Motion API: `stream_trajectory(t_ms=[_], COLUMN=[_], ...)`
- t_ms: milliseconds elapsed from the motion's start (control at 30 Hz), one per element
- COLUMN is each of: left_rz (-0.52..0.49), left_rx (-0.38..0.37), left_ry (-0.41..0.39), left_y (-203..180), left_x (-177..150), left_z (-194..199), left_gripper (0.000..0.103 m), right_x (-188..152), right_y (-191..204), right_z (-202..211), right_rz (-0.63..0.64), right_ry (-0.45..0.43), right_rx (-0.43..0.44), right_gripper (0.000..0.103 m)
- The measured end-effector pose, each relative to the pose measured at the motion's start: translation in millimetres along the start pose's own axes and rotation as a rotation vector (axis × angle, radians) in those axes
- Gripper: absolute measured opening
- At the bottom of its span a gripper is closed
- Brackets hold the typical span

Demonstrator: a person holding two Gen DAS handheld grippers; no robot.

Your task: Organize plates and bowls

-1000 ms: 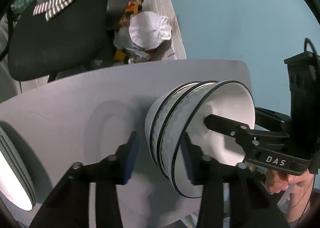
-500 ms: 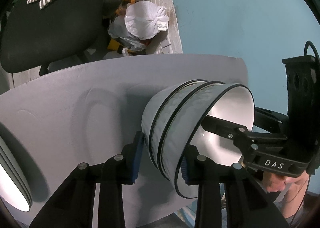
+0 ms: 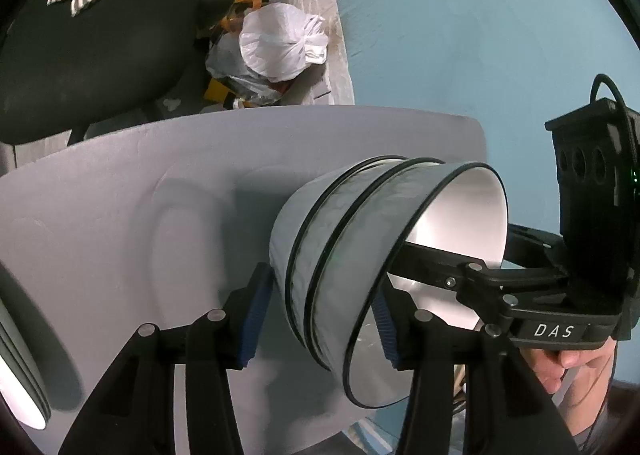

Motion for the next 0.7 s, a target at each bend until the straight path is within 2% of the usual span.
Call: stream_trajectory(t_ms=[300,400,567,700], left_rz=[-0.006,-0.005,-0.019,-0.012], left_rx=[-0.011,-0.019,-0.011,-0.004], left_ry=[-0.032,-0.04,-0.042,-0.037], left_y=[5.1,8.5,8.7,8.3], left_x=[-4.0,-4.7,-5.1,-2.8], left_z=[7.2,8.0,8.7,8.2], left_gripper=[0.033,0.029,0.029,0.028], right_x=[0.5,0.3,-4.0,-7.9], right_y=[-0.5,-0.3,-6.0,-7.7], right_z=[0.6,1.8,6.3,7.3], right_rz=[0.029,0.029,0.028,0.043], right_ry=[-0.007,-0.002,0.007,0.01], right_rx=[0.012,0.011,0.037,0.033], right_gripper=[0.052,0.048,0.034,0.03])
Point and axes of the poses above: each gripper's, at about its wrist camera, not at the fingertips, and z roughly against the way its jaws point, y to its left, x to its top, the point moved 7 cm from there along -z, roughly the way its jaws point, and after that the axes turned 5 degrees about y, right-handed, at the moved point
